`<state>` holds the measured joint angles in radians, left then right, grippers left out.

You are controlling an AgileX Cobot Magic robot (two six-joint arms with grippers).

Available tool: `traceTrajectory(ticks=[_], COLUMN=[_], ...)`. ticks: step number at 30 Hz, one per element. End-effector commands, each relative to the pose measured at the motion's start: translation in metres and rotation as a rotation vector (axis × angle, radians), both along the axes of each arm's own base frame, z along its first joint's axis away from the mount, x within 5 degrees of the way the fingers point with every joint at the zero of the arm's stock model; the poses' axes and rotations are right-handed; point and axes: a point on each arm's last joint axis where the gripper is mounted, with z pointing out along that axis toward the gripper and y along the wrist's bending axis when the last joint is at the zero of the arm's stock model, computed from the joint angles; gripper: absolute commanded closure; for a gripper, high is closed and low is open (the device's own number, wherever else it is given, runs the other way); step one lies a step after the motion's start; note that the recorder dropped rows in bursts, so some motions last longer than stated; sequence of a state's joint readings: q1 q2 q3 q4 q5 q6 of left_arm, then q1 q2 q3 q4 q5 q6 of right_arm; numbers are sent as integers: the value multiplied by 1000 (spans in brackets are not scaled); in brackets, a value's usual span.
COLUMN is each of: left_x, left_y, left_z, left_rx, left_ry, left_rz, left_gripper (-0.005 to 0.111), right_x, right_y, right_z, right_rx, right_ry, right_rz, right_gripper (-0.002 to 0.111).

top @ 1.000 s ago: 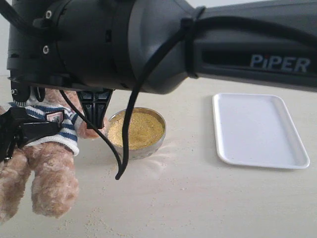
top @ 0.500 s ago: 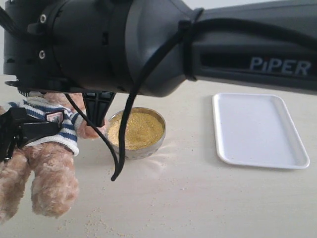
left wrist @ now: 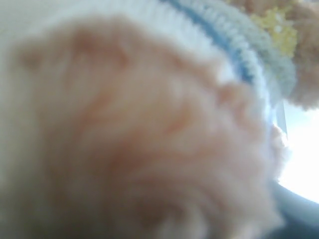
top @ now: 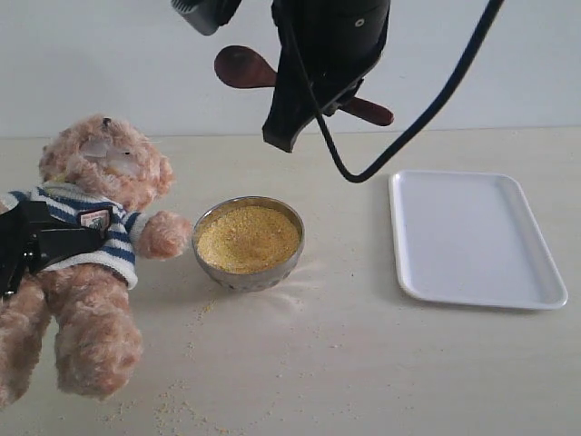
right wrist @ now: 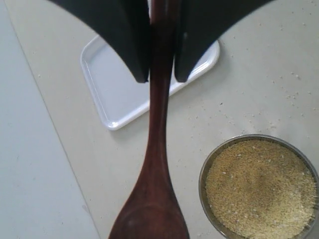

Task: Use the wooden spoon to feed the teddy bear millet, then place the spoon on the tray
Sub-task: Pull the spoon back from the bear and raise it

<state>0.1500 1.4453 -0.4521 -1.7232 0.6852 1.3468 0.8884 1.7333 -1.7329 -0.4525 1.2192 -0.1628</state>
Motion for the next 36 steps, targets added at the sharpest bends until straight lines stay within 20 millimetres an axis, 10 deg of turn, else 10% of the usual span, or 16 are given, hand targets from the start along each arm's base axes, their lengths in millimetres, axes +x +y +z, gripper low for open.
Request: traceTrajectory(ticks=[1,36], left_x=[0,0], left_y=[-3,-3], left_z=[3,3], left_rx=[-19,-21], left_ry=[-14,-14], left_rz=[-11,-12], left_gripper=[102,102], right_x=[0,26], right_y=[-5,-1], right_z=[4,-23], right_rx=[11,-145], right_ry=[2,-50], right_rz=[-5,-31], right_gripper=[108,108])
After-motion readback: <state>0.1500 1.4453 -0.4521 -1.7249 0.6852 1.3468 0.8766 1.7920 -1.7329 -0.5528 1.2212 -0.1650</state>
